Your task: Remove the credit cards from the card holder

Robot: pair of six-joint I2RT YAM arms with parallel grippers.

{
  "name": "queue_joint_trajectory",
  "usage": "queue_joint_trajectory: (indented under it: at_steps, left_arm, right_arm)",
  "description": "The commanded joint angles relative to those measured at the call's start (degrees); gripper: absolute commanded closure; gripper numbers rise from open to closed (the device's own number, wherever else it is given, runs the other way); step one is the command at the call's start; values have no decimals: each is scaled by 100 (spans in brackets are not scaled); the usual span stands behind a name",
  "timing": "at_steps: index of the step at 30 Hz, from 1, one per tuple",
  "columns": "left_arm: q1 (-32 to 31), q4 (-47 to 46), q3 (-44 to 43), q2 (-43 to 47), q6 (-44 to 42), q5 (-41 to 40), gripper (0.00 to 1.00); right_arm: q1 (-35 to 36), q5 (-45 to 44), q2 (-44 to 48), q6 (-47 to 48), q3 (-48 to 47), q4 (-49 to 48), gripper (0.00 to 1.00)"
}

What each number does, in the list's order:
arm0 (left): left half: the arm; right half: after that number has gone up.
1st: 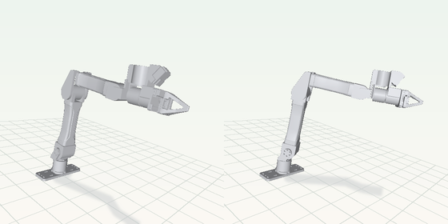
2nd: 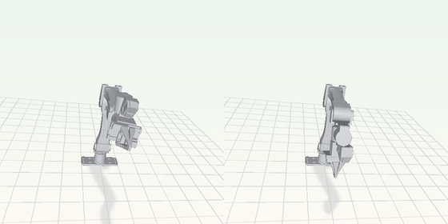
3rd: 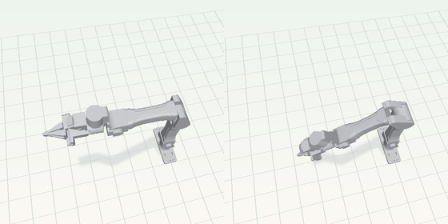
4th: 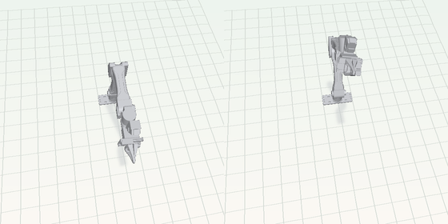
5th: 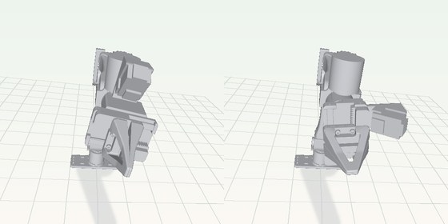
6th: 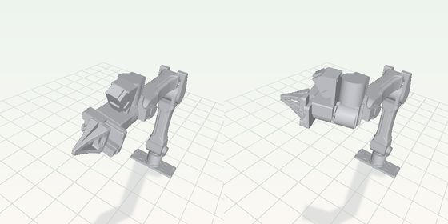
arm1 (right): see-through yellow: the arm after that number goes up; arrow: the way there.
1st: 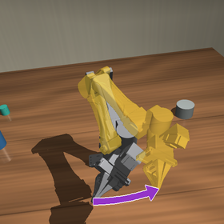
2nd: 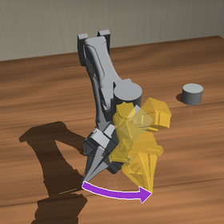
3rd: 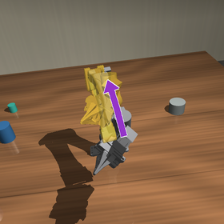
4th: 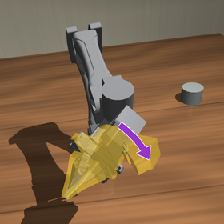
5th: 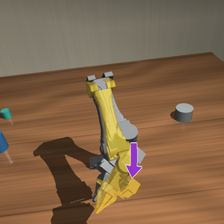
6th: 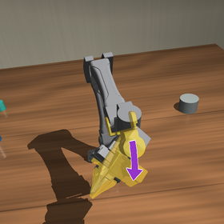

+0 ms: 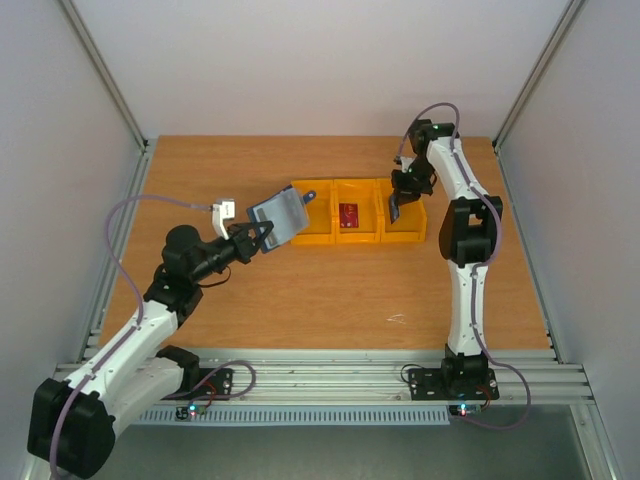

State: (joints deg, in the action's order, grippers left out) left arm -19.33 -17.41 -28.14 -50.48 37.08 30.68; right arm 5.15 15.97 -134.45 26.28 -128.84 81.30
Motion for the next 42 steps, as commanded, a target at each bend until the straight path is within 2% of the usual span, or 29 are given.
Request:
queue_joint_trajectory:
  at_steps: [1, 6, 12, 17, 22, 24, 28, 30, 32, 34, 37, 39, 41, 42]
  left_arm:
    - [56, -592, -33, -65, -25, 87, 100]
    - [86, -596, -55, -118, -34, 91, 100]
    - [95, -618, -77, -133, -34, 146, 100]
    - [88, -667, -116, -124, -19, 246, 100]
    - [95, -706, -229, -38, 4, 433, 100]
    - [92, -843, -262, 14, 10, 664, 100]
    - [80, -1135, -429, 71, -53, 1227, 100]
    - [56, -1195, -513, 74, -159, 1492, 100]
    - [37, -1202, -586, 82, -225, 1617, 100]
    - [7, -1190, -632, 99, -183, 1635, 100]
    - [-49, -1219, -653, 142, -83, 1679, 100]
    - [-77, -1216, -643, 157, 5, 1695, 100]
    - [-111, -1216, -632, 181, 50, 1694, 100]
    - [-126, -1217, -637, 198, 53, 1699, 100]
  right_arm:
    - [-17, 73, -385, 87, -408, 352, 99]
    - [-35, -105, -579, 49, -502, 448, 98]
    - [-35, -482, -366, -66, -710, 470, 71]
    - [101, -845, 69, -91, -1396, 873, 63]
    - [492, -806, 1239, -18, -1330, 870, 57]
    - [860, -461, 1938, 264, -842, 580, 54]
    - [2103, 684, 3514, 967, 740, -503, 52]
    - [2595, 1464, 4234, 876, 1609, -1368, 49]
    - [3024, 1772, 4818, 430, 2487, -2421, 48]
    - [3525, 1076, 5241, 96, 3065, -3071, 48]
    - [4399, -1063, 5472, -86, 3500, -3517, 47]
    - [4792, -2028, 5459, -131, 3629, -3681, 45]
    - [4956, -2255, 5383, -220, 3719, -3743, 40]
    - [5002, -2211, 5328, -268, 3739, -3737, 33]
